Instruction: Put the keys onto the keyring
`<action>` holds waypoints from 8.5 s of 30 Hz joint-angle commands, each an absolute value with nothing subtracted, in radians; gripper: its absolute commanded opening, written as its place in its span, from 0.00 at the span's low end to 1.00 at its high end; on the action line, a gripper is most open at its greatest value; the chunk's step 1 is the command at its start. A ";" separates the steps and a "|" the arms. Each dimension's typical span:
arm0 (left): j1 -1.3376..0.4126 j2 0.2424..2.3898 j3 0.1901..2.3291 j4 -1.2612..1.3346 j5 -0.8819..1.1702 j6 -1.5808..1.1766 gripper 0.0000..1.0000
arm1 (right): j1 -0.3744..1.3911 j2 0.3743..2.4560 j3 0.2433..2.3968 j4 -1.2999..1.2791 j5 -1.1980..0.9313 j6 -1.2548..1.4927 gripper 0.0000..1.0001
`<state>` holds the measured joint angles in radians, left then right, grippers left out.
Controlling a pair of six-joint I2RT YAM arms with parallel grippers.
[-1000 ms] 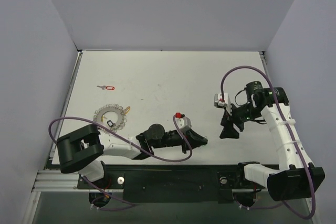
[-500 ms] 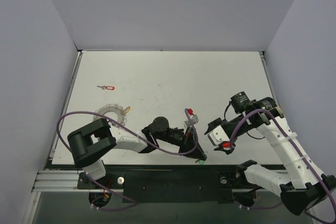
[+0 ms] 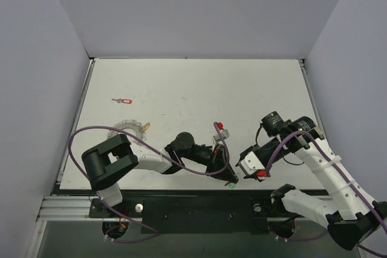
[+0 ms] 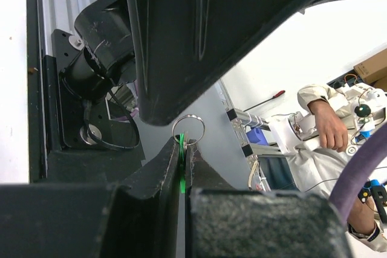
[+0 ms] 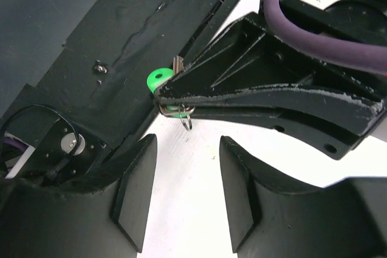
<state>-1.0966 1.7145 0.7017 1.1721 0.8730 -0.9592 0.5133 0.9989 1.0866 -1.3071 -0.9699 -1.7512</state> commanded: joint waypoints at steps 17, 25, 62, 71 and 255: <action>-1.085 1.749 0.744 1.322 0.888 -1.012 0.00 | 0.543 1.014 1.077 -1.565 -1.057 -1.747 0.23; -1.081 1.749 0.739 1.335 0.885 -1.017 0.00 | 0.543 1.017 1.078 -1.565 -1.065 -1.741 0.15; -1.334 1.120 0.472 0.753 -0.028 -0.069 0.54 | 0.199 0.890 1.037 -1.074 -1.071 -0.825 0.00; -1.365 1.163 0.488 0.758 -0.089 -0.029 0.54 | 0.164 0.880 1.040 -1.104 -0.905 -0.851 0.00; -0.502 1.273 0.603 -0.216 -0.532 -0.693 0.52 | -0.347 0.877 0.808 -0.704 -1.085 -0.497 0.73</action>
<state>-0.5083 1.2282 0.5735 -0.2710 -0.5217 -0.6952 -0.3408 0.8745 0.8055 -0.6823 -1.0393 -0.4751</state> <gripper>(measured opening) 0.526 0.738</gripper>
